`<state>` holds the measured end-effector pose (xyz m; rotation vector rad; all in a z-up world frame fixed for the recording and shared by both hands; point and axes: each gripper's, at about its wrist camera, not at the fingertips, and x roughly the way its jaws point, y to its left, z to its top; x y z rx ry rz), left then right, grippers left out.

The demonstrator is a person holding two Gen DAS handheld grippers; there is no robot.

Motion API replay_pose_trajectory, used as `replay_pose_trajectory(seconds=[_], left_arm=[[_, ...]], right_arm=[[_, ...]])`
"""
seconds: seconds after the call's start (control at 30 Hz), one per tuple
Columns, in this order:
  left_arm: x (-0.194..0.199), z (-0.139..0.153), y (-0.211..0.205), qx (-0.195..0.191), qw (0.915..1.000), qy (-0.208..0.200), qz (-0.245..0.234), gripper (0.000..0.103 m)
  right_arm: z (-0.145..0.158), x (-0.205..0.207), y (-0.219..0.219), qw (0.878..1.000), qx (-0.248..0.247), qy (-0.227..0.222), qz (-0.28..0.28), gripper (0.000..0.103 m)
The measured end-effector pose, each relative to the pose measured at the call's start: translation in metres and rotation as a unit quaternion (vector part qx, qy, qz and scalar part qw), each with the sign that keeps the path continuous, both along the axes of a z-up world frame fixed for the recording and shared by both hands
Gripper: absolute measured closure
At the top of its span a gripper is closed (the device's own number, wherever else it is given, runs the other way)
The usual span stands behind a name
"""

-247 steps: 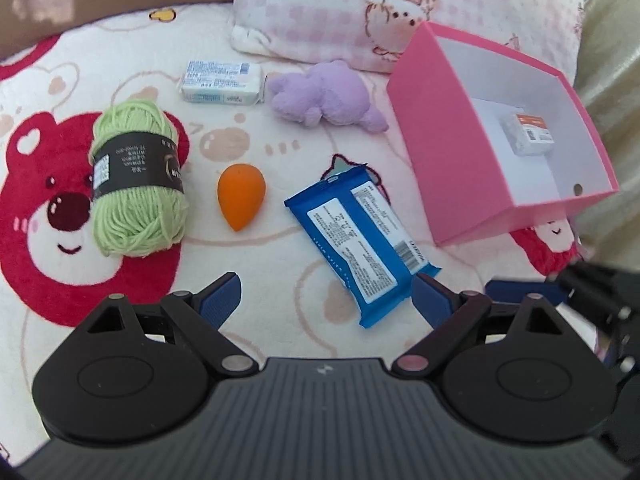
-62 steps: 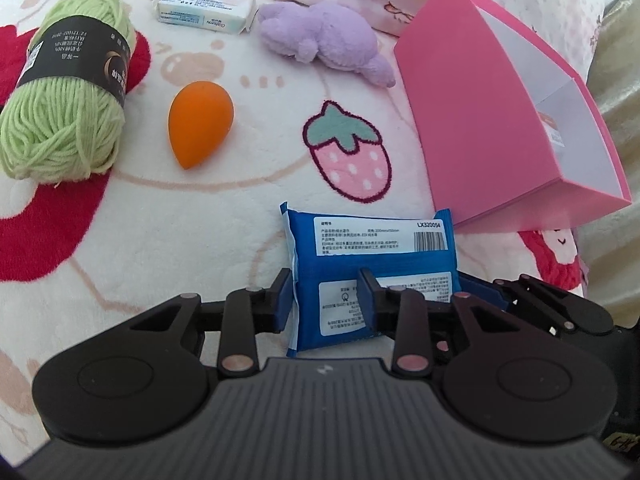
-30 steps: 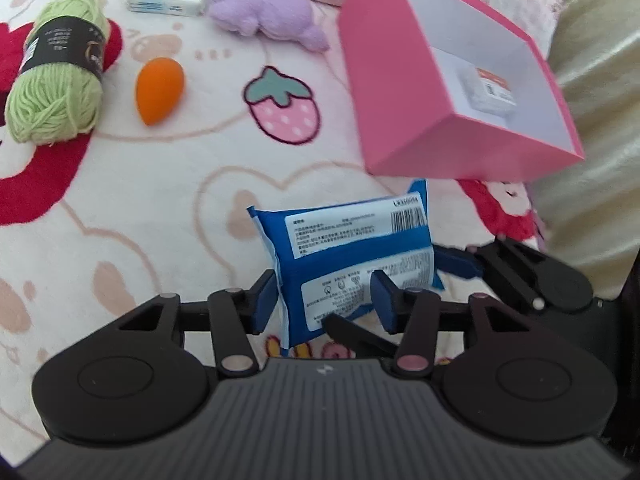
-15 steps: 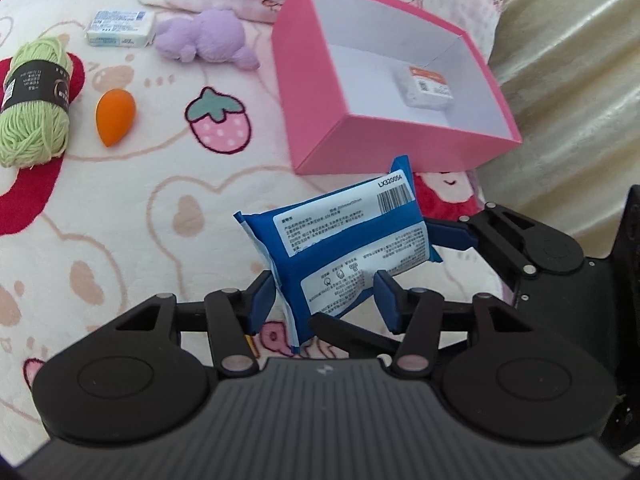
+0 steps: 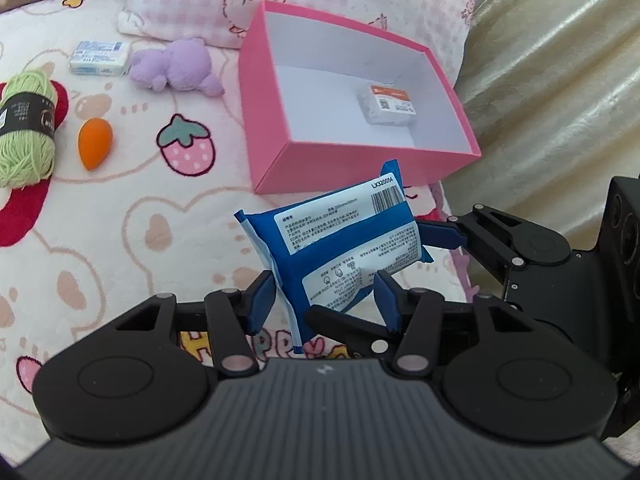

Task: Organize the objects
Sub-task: 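Carry the blue snack packet with the left tool over the pink box, then lower the packet into the pink box beside the orange-labeled box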

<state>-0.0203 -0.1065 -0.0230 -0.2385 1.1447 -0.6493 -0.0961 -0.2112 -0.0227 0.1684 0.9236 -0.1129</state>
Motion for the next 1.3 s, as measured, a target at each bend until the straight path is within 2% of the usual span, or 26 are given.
replay_pose_trajectory(seconds=[0.57,0.9,0.97,1.07,1.17,1.3], left_arm=[[-0.007,0.053,-0.022,-0.006,0.9995,-0.025,-0.017,0.052],[0.0,0.071,-0.04,0.004,0.9985,-0.055,-0.003,0.052],[0.002,0.072,-0.046,0.012,0.9975,-0.07,0.001,0.052],[0.004,0.069,-0.057,0.014,0.9973,-0.072,-0.001,0.052],[0.009,0.064,-0.069,0.019,0.9971,-0.073,0.001,0.052],[0.018,0.061,-0.084,0.044,0.9944,-0.096,0.006,0.052]], right_arm=[[0.05,-0.021,-0.008,0.999,-0.04,-0.025,0.0,0.009],[0.062,-0.028,-0.027,0.997,-0.044,-0.057,0.0,0.01],[0.06,-0.032,-0.035,0.997,-0.037,-0.073,0.002,0.015],[0.056,-0.035,-0.05,0.997,-0.02,-0.074,-0.008,0.017],[0.055,-0.037,-0.059,0.996,-0.031,-0.079,-0.012,0.023],[0.055,-0.034,-0.074,0.996,-0.042,-0.081,-0.012,0.032]])
